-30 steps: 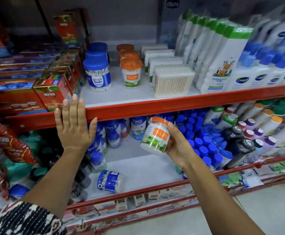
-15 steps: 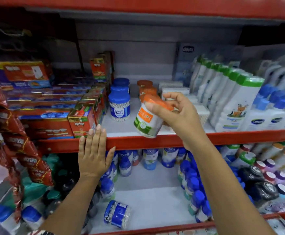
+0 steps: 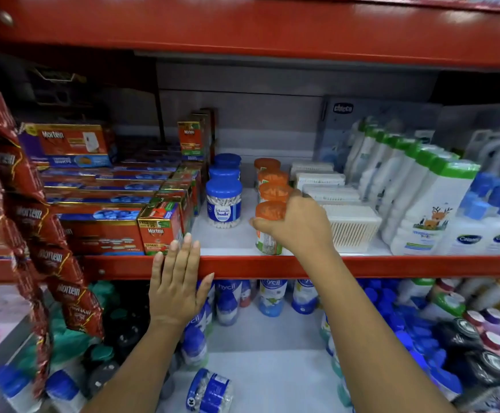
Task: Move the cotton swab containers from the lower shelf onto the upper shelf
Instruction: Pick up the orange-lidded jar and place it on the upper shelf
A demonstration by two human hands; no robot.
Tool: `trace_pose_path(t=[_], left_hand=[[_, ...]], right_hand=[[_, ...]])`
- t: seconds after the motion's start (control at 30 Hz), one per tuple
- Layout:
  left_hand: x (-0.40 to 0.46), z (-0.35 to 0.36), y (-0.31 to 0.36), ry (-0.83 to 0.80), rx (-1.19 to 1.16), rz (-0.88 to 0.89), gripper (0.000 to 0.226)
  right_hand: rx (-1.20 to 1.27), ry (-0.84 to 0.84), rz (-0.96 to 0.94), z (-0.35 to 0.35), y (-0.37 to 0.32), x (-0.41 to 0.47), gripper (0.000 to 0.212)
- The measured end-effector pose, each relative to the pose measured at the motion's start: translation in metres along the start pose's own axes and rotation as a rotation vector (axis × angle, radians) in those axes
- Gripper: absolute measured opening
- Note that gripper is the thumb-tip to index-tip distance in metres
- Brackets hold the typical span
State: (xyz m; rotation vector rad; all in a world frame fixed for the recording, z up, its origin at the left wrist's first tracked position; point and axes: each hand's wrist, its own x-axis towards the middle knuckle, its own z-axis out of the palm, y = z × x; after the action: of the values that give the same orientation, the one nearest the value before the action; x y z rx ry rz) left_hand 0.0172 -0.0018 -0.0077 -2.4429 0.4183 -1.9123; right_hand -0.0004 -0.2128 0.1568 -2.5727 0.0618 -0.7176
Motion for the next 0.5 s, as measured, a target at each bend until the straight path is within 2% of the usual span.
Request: trace_pose_path(t=[0.33, 0.4, 0.5], left_hand=[[0.002, 0.000, 0.001, 0.018, -0.004, -0.002, 0.063], [0.002, 0.000, 0.000, 0.012, -0.008, 0.002, 0.063], [0.000, 0.001, 0.000, -0.004, -0.004, -0.012, 0.060]], right_hand=[[-0.118, 0.023, -0.071, -0.011, 0.002, -0.021, 0.081], [-0.131, 0.142, -0.120, -0.017, 0.004, -0.034, 0.078], [-0.088, 0.378, -0.291, -0.008, 0.010, -0.068, 0.055]])
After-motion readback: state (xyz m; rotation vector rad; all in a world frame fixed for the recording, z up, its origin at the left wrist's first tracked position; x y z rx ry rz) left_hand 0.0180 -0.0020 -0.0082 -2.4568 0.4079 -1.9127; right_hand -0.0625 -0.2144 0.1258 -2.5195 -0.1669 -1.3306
